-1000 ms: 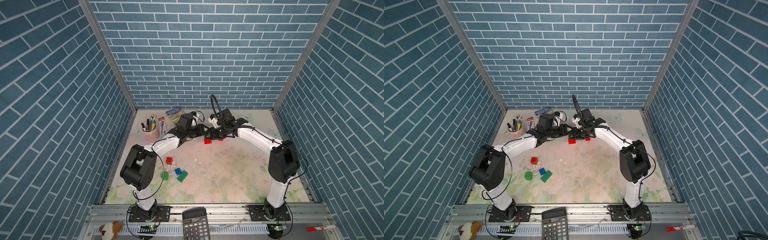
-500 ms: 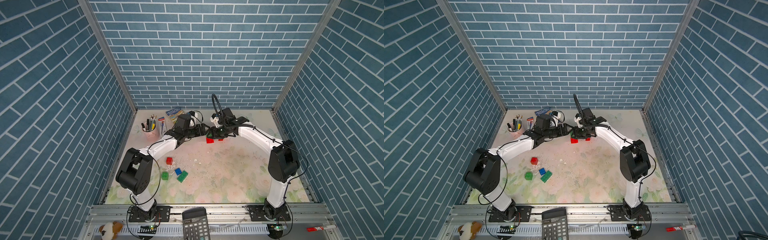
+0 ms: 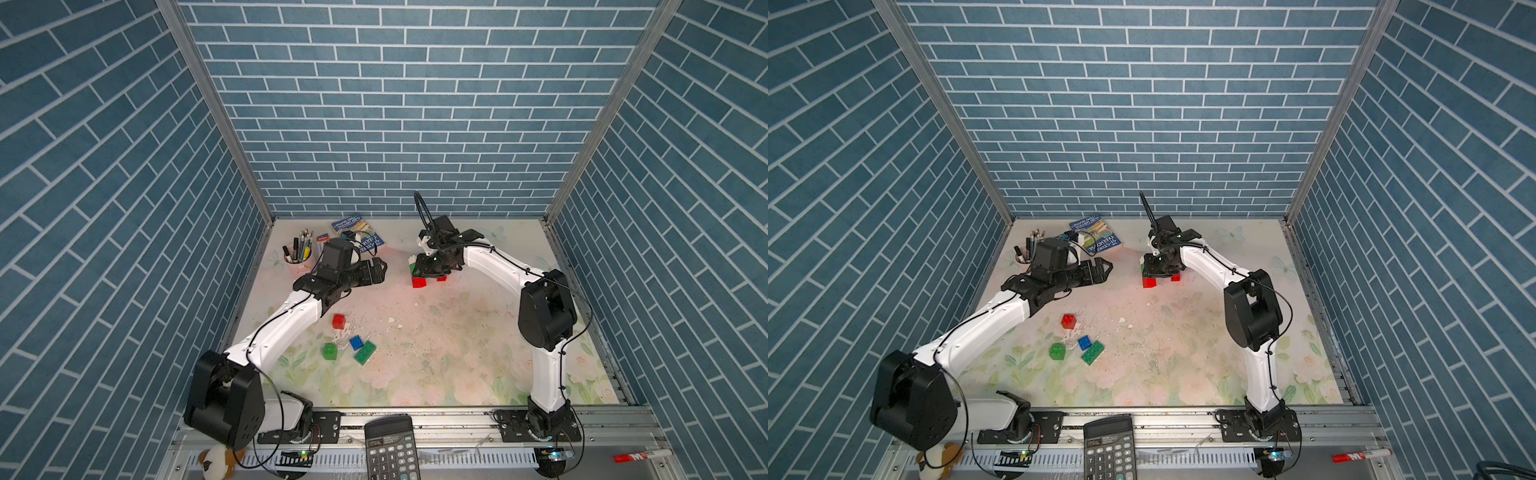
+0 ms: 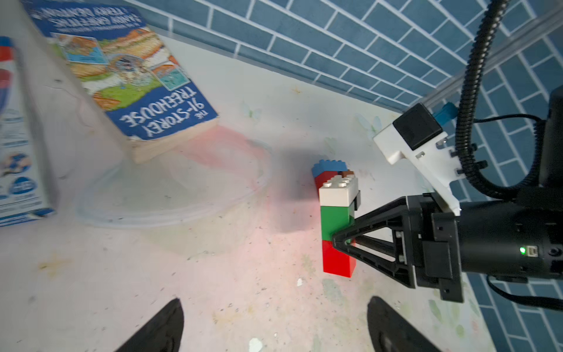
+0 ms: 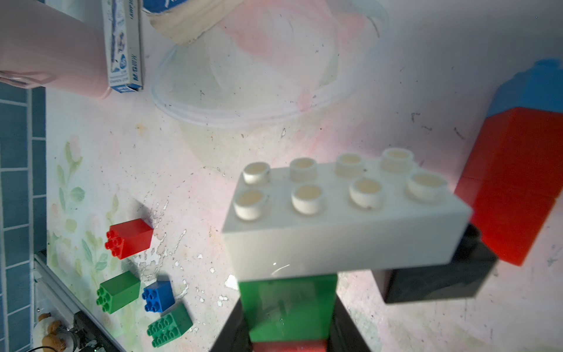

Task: Assemble the letter r with lego
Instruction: Place the lego brick at the center of the board.

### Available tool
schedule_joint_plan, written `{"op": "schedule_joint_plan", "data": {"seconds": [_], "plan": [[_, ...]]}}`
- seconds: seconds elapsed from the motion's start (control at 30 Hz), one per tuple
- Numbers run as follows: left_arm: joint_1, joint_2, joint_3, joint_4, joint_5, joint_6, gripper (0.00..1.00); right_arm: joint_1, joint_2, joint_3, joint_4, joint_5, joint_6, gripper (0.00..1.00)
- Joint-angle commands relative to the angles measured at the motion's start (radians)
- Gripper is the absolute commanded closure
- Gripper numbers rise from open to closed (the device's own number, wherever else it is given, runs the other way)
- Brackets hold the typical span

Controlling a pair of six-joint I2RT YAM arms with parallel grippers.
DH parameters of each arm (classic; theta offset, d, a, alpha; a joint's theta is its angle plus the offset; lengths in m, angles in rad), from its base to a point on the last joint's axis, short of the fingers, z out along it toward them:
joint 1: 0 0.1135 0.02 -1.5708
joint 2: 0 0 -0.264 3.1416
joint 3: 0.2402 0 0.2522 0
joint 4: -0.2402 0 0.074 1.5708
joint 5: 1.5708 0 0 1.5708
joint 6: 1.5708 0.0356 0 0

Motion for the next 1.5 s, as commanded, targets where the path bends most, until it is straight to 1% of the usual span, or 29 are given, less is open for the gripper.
{"op": "schedule_joint_plan", "data": {"seconds": [0.0, 0.13, 0.33, 0.57, 0.67, 0.73, 0.8, 0.97, 1.2, 1.23, 1.47], "plan": [[0.017, -0.042, -0.008, -0.160, -0.132, 0.055, 0.04, 0.014, 0.056, 0.062, -0.066, 0.055, -0.044, 0.70], [0.021, -0.095, -0.007, -0.219, -0.191, 0.072, 0.04, 0.028, 0.121, 0.145, -0.121, 0.111, -0.046, 0.70], [0.033, -0.138, 0.015, -0.313, -0.255, 0.076, 0.02, 0.043, 0.232, 0.261, -0.187, 0.166, -0.025, 0.71], [0.057, -0.189, 0.013, -0.347, -0.259, 0.081, 0.01, 0.055, 0.346, 0.410, -0.265, 0.201, 0.019, 0.71], [0.073, -0.200, 0.018, -0.361, -0.250, 0.091, 0.01, 0.059, 0.400, 0.495, -0.310, 0.201, 0.031, 0.71], [0.087, -0.209, 0.018, -0.364, -0.237, 0.095, 0.01, 0.060, 0.439, 0.563, -0.348, 0.232, 0.043, 0.71], [0.096, -0.215, 0.016, -0.368, -0.229, 0.097, 0.01, 0.060, 0.470, 0.616, -0.373, 0.231, 0.053, 0.70], [0.116, -0.227, 0.015, -0.378, -0.208, 0.105, 0.00, 0.060, 0.533, 0.719, -0.427, 0.223, 0.078, 0.62], [0.145, -0.236, 0.015, -0.384, -0.185, 0.116, 0.00, 0.059, 0.546, 0.750, -0.423, 0.213, 0.098, 0.37], [0.149, -0.238, 0.015, -0.384, -0.181, 0.118, 0.01, 0.059, 0.545, 0.758, -0.424, 0.186, 0.100, 0.35], [0.168, -0.255, 0.012, -0.385, -0.174, 0.116, 0.01, 0.057, 0.534, 0.796, -0.417, 0.082, 0.118, 0.32]]}}
